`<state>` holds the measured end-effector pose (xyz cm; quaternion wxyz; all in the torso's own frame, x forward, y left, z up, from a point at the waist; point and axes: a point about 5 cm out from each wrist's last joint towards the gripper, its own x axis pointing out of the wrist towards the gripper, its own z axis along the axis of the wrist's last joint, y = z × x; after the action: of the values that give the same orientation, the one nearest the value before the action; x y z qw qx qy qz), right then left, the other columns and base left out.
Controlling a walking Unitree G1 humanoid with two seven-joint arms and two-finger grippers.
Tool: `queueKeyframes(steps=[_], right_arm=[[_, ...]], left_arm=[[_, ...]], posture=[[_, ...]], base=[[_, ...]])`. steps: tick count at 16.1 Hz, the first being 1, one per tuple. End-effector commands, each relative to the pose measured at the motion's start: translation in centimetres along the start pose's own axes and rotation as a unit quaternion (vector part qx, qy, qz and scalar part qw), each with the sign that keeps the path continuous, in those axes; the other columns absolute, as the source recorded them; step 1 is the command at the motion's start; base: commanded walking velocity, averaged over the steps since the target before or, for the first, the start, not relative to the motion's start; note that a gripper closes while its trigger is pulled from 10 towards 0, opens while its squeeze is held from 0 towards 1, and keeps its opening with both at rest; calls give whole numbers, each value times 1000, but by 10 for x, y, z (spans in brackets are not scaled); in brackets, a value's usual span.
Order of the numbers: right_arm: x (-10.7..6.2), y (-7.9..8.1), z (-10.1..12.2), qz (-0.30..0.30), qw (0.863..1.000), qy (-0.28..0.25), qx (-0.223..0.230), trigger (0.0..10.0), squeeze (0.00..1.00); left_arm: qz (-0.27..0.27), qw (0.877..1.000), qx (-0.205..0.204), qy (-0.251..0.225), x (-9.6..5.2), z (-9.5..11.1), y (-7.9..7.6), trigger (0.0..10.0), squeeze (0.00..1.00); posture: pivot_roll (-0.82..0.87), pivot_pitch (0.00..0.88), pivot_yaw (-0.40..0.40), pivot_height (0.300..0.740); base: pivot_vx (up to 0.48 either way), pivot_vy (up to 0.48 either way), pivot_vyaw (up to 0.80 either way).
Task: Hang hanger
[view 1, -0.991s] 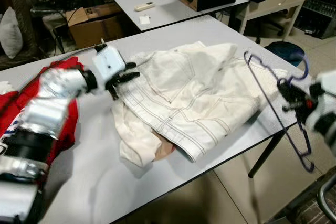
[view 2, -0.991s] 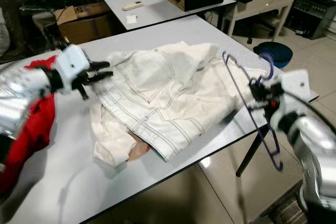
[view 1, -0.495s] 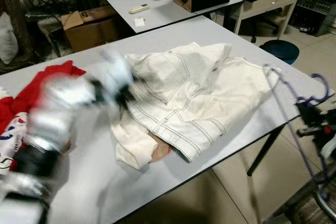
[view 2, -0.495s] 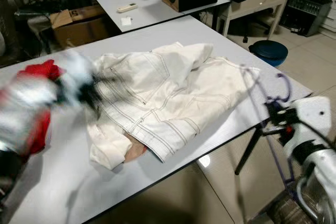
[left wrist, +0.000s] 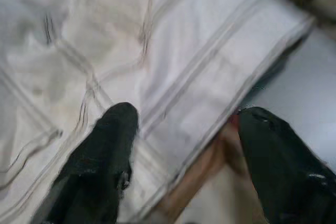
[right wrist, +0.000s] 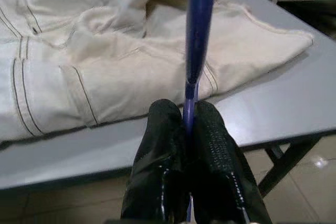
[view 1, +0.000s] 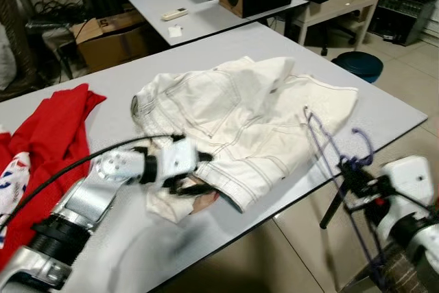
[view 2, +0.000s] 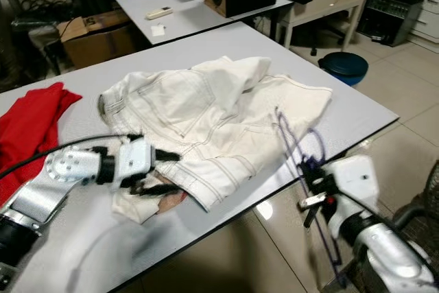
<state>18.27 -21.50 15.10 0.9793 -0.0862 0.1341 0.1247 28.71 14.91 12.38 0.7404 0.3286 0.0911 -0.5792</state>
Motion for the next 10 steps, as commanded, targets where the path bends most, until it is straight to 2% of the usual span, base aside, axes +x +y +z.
queueKeyframes(steps=[1, 3, 6, 8, 10], right_arm=[[1, 4, 5, 5, 1000, -13, -1, 10000, 0], [3, 4, 6, 5, 1000, -15, -2, 10000, 0], [8, 5, 6, 10, 1000, -14, -11, 10000, 0], [10, 7, 9, 9, 1000, -22, -8, 10000, 0], [12, 8, 10, 11, 1000, -24, -7, 10000, 0]], left_arm=[[10, 999, 28, 17, 0, -2, 3, 10000, 0], [31, 998, 43, 18, 2, -3, 6, 10000, 0], [2, 997, 67, 42, 3, -13, -1, 10000, 0], [36, 995, 78, 45, 10, -19, 0, 10000, 0], [63, 994, 78, 35, 9, -19, 2, 10000, 0]], posture=[[-211, 0, 123, 740], [-204, 0, 119, 740], [-193, 0, 117, 740], [-187, 0, 116, 740], [-184, 0, 115, 740]], base=[[0, 0, 0], [0, 0, 0], [0, 0, 0], [0, 0, 0], [0, 0, 0]])
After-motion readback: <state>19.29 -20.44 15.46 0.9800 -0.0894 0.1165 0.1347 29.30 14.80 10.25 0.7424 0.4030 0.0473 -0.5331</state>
